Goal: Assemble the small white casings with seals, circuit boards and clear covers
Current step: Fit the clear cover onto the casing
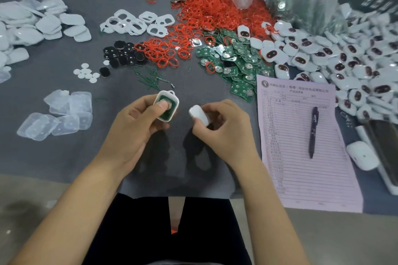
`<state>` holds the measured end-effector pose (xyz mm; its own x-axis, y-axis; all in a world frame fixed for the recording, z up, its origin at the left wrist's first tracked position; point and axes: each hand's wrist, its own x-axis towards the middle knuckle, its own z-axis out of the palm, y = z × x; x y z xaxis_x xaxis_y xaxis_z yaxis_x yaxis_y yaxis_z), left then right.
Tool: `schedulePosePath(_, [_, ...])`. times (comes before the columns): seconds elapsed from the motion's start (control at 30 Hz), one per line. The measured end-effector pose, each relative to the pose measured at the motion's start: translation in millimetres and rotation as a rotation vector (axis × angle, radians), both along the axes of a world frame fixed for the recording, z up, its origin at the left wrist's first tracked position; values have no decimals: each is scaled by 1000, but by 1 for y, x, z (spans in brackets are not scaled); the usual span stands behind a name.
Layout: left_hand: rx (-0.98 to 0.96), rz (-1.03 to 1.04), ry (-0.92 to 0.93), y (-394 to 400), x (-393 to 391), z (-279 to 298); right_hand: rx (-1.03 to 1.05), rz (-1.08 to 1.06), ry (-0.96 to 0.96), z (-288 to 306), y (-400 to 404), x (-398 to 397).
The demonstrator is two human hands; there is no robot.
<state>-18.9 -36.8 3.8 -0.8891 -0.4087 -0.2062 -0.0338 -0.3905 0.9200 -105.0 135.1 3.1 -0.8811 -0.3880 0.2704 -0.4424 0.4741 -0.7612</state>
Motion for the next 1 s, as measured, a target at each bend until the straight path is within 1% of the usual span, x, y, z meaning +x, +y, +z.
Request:
schedulePosePath(0.1, [-27,14,-37,3,-6,2,-292,-107,-90,-2,-10,8])
schedulePosePath(0.17, [-41,44,-67,11,-11,0,-376,-141,-52,-2,-15,14])
schedulePosePath(0.23, [-23,66,-90,20,-13,-2,-364,-144,21,-2,-18,19])
schedulePosePath(0.33, [-54,59,-110,27,-11,-4,-294,-108,79,-5,-19,24])
schedulePosePath(0.43, [-12,22,-89,24,-10,-4,-225,-69,73,-8,-17,26])
schedulePosePath(0.57, [-18,-18,-62,19,-8,-6,-184,-68,50,-9,-18,26])
schedulePosePath(0.73, [102,-36,-43,17,-9,-8,-189,-62,62,-10,-18,24])
schedulePosePath(1.0, [-16,-115,-31,16,-6,-9,-129,-24,69,-10,-17,25])
